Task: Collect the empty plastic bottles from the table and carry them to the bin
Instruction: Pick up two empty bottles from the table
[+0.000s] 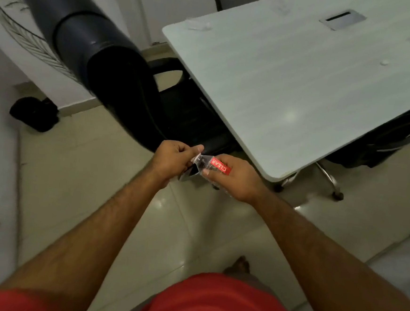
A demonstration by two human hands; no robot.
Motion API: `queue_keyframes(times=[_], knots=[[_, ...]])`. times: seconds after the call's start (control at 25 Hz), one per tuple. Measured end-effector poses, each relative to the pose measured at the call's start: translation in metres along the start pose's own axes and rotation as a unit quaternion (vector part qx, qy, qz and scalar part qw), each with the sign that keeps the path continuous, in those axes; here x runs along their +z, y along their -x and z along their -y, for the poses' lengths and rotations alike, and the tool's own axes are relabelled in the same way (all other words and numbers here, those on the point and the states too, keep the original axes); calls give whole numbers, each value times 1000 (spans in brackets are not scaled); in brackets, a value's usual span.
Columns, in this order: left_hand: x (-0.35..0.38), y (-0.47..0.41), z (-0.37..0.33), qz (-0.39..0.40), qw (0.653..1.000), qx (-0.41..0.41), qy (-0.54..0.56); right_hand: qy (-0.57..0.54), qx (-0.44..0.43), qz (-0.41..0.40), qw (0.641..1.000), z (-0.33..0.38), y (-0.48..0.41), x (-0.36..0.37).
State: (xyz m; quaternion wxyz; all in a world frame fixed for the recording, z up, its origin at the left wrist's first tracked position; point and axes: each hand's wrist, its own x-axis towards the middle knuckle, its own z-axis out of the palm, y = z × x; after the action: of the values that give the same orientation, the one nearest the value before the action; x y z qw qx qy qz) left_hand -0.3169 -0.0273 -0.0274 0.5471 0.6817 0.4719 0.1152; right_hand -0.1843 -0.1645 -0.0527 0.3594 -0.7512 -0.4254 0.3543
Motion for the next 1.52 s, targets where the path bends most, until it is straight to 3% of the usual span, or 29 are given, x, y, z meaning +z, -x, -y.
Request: queue_keyframes(times=[0.12,0.24,0.36,0.52,0.6,0.72,0.88,1.04,1.28,1.36,1.52], knots=[[-72,35,50,-81,996,-41,9,137,-84,-25,987,48,13,80],[-155,72,93,-69,994,-21,83,-45,-42,64,996,95,9,161],[-242,102,132,-47,988,16,144,-213,47,197,956,146,-3,232],[-329,110,171,-84,980,50,173,-284,78,297,908,203,-30,303],[-365,98,180,-116,980,47,153,-225,45,268,936,228,-52,334],[-421,53,187,-199,977,22,70,-106,-48,160,980,262,-99,381],[-492,-30,184,-241,970,26,5,-29,-112,84,990,304,-193,423],[-572,-119,167,-192,981,17,17,-107,-65,163,979,358,-307,439],[-661,-247,137,-100,989,70,84,-245,42,303,920,417,-455,426],[-675,-302,129,-76,989,88,89,-228,40,268,935,424,-503,420],[-710,-441,106,-6,990,110,89,-182,22,102,978,440,-609,420]])
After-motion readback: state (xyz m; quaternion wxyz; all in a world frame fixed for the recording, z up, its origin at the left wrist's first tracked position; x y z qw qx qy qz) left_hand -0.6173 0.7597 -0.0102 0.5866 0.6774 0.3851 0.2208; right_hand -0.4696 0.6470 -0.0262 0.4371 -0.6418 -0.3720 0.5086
